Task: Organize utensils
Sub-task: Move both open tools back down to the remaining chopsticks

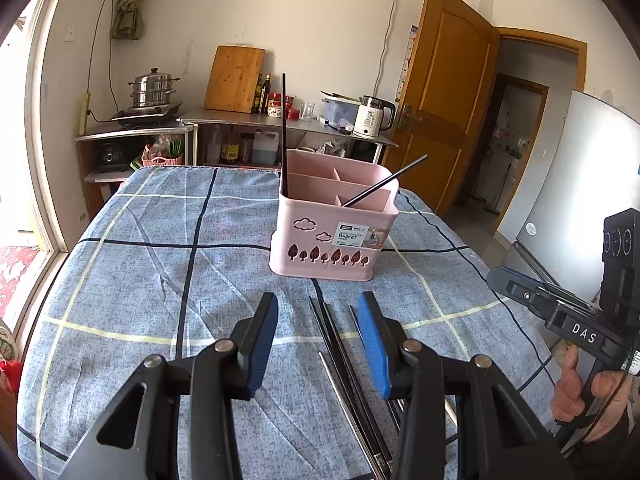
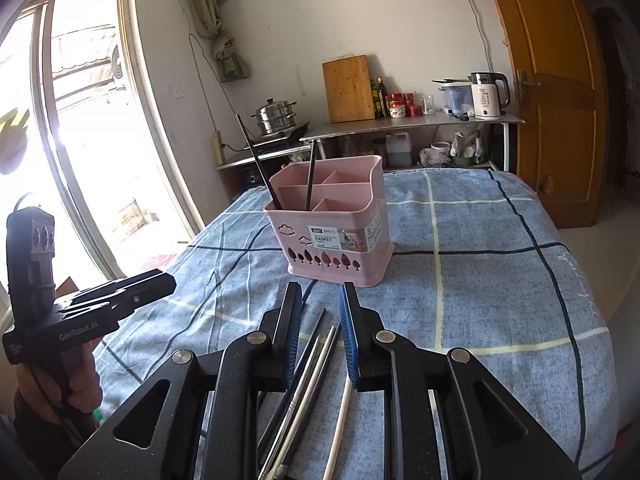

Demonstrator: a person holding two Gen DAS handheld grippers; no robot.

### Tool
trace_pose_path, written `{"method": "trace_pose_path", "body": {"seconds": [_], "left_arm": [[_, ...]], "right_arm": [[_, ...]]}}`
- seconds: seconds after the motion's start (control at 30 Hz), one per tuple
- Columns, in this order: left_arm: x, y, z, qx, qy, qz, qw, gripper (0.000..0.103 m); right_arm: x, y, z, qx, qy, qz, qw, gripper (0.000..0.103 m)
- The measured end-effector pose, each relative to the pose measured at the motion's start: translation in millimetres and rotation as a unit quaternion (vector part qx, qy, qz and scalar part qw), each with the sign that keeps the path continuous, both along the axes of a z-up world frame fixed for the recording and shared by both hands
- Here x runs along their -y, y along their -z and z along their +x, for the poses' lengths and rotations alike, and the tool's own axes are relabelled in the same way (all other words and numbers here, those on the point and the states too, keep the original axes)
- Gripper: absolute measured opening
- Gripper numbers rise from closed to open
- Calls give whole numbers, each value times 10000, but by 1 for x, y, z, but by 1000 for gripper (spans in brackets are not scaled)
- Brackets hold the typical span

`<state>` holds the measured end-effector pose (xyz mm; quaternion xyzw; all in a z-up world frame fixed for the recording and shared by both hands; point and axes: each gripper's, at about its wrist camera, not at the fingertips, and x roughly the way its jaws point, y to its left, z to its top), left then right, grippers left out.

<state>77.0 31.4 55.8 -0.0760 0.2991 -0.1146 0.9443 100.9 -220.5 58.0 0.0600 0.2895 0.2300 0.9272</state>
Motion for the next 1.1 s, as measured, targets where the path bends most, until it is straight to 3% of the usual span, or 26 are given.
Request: {"method": "trace_pose_path", "body": {"seconds": [0.27, 0.63, 0.93, 1.1], "left_arm": [[7, 17, 17, -365, 72, 48, 9993, 43], [25, 53, 73, -1153, 224, 250, 9928, 43], [34, 84, 110, -1659, 304, 265, 9853, 32], [35, 89, 115, -1730, 316, 228, 9841, 31]], "right_arm": [[-8, 13, 13, -295, -60, -91, 9995, 20], [-30, 51, 55, -1038, -109, -495, 9933, 18], [-46, 80, 86, -1477, -194, -804, 9856, 15], [-51, 88, 97, -1586, -175, -870, 9834, 14]]}}
